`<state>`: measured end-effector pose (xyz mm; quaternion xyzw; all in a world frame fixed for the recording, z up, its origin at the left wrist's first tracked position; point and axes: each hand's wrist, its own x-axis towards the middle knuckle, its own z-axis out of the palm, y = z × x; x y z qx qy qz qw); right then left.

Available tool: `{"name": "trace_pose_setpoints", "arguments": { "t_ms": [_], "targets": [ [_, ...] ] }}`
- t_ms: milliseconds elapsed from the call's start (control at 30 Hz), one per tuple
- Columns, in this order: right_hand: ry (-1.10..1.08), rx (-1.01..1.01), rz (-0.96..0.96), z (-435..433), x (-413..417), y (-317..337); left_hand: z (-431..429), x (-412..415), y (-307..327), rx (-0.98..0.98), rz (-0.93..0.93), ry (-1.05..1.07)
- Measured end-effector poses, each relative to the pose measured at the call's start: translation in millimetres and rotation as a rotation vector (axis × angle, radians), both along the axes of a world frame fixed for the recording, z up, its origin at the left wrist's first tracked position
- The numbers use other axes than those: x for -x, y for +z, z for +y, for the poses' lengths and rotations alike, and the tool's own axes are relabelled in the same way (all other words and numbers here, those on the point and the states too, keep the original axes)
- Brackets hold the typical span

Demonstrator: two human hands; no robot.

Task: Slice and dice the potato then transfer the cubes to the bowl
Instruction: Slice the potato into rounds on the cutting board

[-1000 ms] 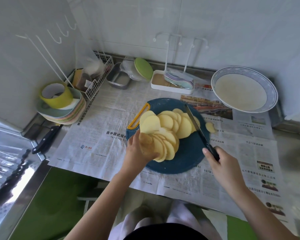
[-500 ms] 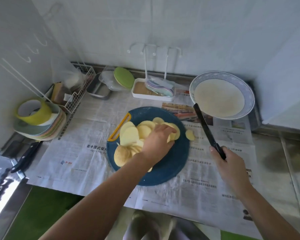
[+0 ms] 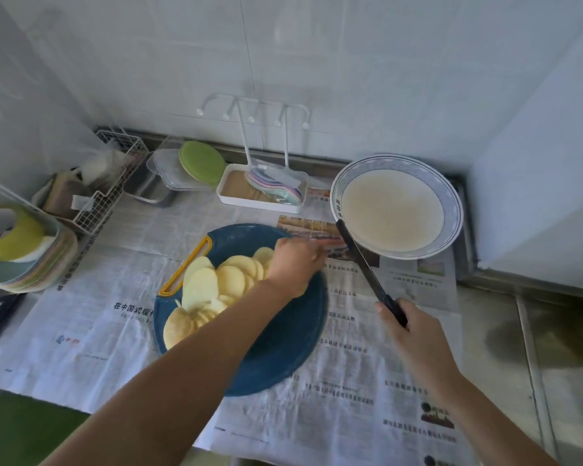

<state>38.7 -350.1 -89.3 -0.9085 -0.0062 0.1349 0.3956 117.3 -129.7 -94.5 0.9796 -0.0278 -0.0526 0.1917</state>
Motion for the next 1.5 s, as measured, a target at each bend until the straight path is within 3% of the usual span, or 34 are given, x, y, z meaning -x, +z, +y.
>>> {"name": "trace_pose_setpoints", "arguments": {
  "t_ms": [100,167,300,400,500,633,733,900,1300,1500],
  "targets": [
    [0.064,-0.01,-0.018,8.8,-11.9,-3.5,36.8,-18.1,4.6,0.261,-0.007,0.388],
    [0.121,-0.03,-0.028,17.8,-19.2,-5.2,59.4,-27.5,2.9,0.282,0.031,0.509],
    [0.177,-0.069,-0.022,33.9,-26.9,-9.2,86.2,-30.1,-2.4,0.216,0.093,0.504],
    [0.211,-0.053,-0.042,41.0,-31.0,-9.8,102.9,-16.4,10.4,0.228,0.01,0.562],
    [0.244,-0.067,-0.04,45.9,-33.5,-6.4,125.6,25.3,22.4,0.266,0.019,0.68],
    [0.272,-0.11,-0.023,52.3,-33.0,-7.6,149.4,111.7,20.9,0.271,0.169,0.829],
    [0.282,-0.127,-0.042,59.1,-30.4,-12.8,152.5,158.4,7.4,0.387,0.257,0.877],
    [0.283,-0.165,-0.021,69.0,-24.9,-17.3,153.5,183.6,-5.5,0.679,0.126,1.013],
    [0.312,-0.158,-0.039,77.8,-26.6,-17.0,154.1,193.4,-16.6,0.523,-0.046,1.019],
    [0.302,-0.157,-0.03,77.1,-35.1,-17.4,142.7,175.5,9.0,0.509,-0.169,0.947]
  ]
}}
